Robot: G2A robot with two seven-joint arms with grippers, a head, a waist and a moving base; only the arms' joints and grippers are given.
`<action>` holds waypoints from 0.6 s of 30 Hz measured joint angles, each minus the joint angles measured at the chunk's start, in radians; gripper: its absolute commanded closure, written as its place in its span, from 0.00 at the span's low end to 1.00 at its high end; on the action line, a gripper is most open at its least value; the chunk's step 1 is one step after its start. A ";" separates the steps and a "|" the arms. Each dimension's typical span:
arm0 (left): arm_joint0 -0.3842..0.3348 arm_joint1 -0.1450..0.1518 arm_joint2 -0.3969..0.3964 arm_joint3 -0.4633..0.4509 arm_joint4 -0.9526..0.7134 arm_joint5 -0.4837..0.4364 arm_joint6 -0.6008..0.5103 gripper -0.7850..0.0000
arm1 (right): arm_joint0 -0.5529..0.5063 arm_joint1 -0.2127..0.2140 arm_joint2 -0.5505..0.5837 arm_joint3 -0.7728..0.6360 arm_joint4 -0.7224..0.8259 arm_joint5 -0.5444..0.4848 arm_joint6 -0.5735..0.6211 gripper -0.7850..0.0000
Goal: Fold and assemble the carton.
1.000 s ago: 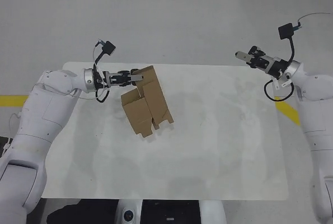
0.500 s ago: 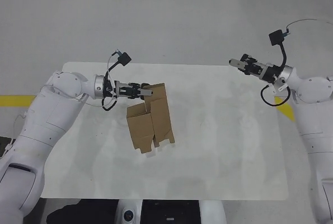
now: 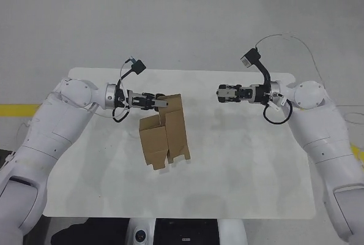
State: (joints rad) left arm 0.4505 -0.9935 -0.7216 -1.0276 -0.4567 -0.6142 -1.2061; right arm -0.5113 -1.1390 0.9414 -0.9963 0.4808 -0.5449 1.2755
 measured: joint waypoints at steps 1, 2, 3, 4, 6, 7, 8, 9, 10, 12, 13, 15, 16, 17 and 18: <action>-0.001 -0.001 0.006 -0.001 -0.005 0.000 0.000 1.00 | 0.006 -0.005 -0.021 0.006 0.013 0.000 0.000 0.00; -0.002 -0.001 0.013 -0.001 -0.015 0.000 0.000 1.00 | 0.015 -0.011 -0.047 0.015 0.029 -0.002 -0.002 0.00; -0.003 -0.002 0.017 -0.001 -0.025 0.002 -0.002 1.00 | 0.021 -0.015 -0.063 0.022 0.042 -0.005 -0.005 0.00; -0.005 -0.002 0.021 -0.001 -0.033 0.003 -0.003 1.00 | 0.028 -0.018 -0.079 0.027 0.054 -0.007 -0.007 0.00; -0.011 -0.003 0.029 -0.001 -0.046 0.006 -0.006 1.00 | 0.041 -0.024 -0.112 0.034 0.075 -0.008 -0.008 0.00; -0.013 -0.004 0.033 -0.001 -0.051 0.006 -0.006 1.00 | 0.046 -0.026 -0.124 0.037 0.084 -0.009 -0.008 0.00; -0.017 -0.005 0.037 -0.002 -0.061 0.008 -0.008 1.00 | 0.051 -0.028 -0.139 0.040 0.095 -0.010 -0.010 0.00; -0.019 -0.006 0.040 -0.002 -0.069 0.009 -0.009 1.00 | 0.054 -0.029 -0.149 0.043 0.103 -0.012 -0.012 0.00; -0.023 -0.007 0.043 -0.003 -0.076 0.011 -0.011 1.00 | 0.057 -0.030 -0.160 0.045 0.109 -0.014 -0.014 0.00; -0.029 -0.011 0.052 -0.010 -0.097 0.018 -0.018 1.00 | 0.062 -0.032 -0.180 0.047 0.128 -0.023 -0.023 0.00; -0.031 -0.013 0.055 -0.015 -0.108 0.022 -0.022 1.00 | 0.063 -0.033 -0.186 0.047 0.140 -0.029 -0.029 0.00; -0.039 -0.016 0.064 -0.024 -0.121 0.030 -0.031 1.00 | 0.068 -0.033 -0.202 0.045 0.153 -0.033 -0.033 0.00; -0.043 -0.017 0.068 -0.028 -0.120 0.031 -0.031 1.00 | 0.072 -0.032 -0.209 0.043 0.153 -0.032 -0.032 0.00; -0.047 -0.018 0.075 -0.031 -0.117 0.031 -0.031 1.00 | 0.077 -0.031 -0.219 0.040 0.153 -0.032 -0.031 0.00; -0.049 -0.019 0.080 -0.033 -0.115 0.031 -0.031 1.00 | 0.081 -0.030 -0.225 0.039 0.151 -0.032 -0.031 0.00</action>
State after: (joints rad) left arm 0.4018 -1.0124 -0.6421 -1.0608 -0.5722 -0.5836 -1.2367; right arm -0.4307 -1.1691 0.7161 -0.9572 0.6316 -0.5764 1.2442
